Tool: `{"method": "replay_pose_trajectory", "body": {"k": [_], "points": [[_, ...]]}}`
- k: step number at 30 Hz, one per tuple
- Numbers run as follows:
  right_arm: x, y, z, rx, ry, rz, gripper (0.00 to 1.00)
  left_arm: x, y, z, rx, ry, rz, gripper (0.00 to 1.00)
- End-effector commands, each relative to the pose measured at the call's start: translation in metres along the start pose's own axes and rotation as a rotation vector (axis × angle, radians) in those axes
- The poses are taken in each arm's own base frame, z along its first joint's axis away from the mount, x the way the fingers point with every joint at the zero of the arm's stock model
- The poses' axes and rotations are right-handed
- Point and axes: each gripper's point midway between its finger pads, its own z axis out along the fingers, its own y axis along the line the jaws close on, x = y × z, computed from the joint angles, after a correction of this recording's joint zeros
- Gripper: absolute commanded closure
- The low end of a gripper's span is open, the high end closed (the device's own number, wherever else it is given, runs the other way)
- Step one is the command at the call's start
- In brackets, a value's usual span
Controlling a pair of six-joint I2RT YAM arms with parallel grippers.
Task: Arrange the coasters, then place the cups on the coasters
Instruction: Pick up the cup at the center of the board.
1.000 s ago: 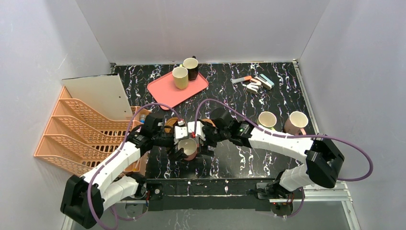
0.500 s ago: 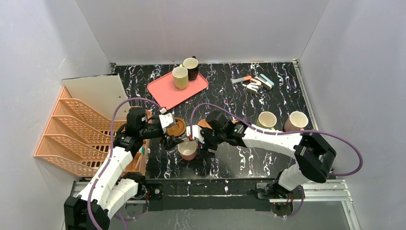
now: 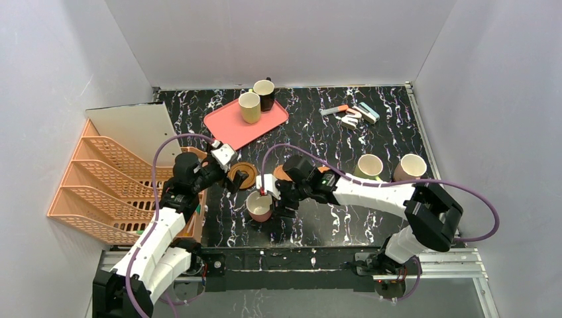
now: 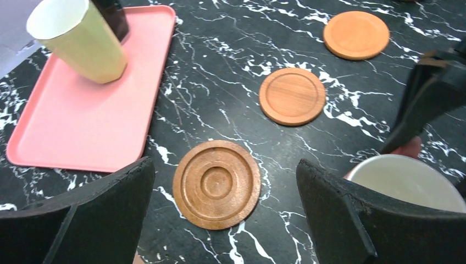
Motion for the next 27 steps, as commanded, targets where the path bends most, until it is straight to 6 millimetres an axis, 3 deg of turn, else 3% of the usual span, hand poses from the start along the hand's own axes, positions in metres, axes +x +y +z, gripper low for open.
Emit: {"method": "replay_pose_trajectory", "body": {"k": [1,5,9,14,20,27], "points": [[-0.010,0.001,0.002,0.022,-0.033,-0.012,0.32,-0.008,0.023,-0.001,-0.114,-0.029,-0.009,0.02],[-0.007,0.004,0.008,0.022,-0.010,-0.023,0.44,-0.007,0.026,-0.001,-0.131,-0.028,-0.013,0.02],[-0.008,0.002,0.009,0.040,-0.009,-0.034,0.76,-0.005,0.026,-0.001,-0.131,-0.029,-0.018,0.02],[-0.009,-0.002,0.006,0.062,-0.009,-0.047,0.97,-0.004,0.025,0.000,-0.126,-0.026,-0.021,0.02],[-0.010,0.002,0.004,0.038,-0.006,-0.051,0.99,-0.003,0.026,0.000,-0.127,-0.026,-0.019,0.02],[-0.034,0.003,-0.019,0.063,-0.071,-0.093,0.99,-0.003,0.025,0.000,-0.126,-0.028,-0.017,0.02]]}}
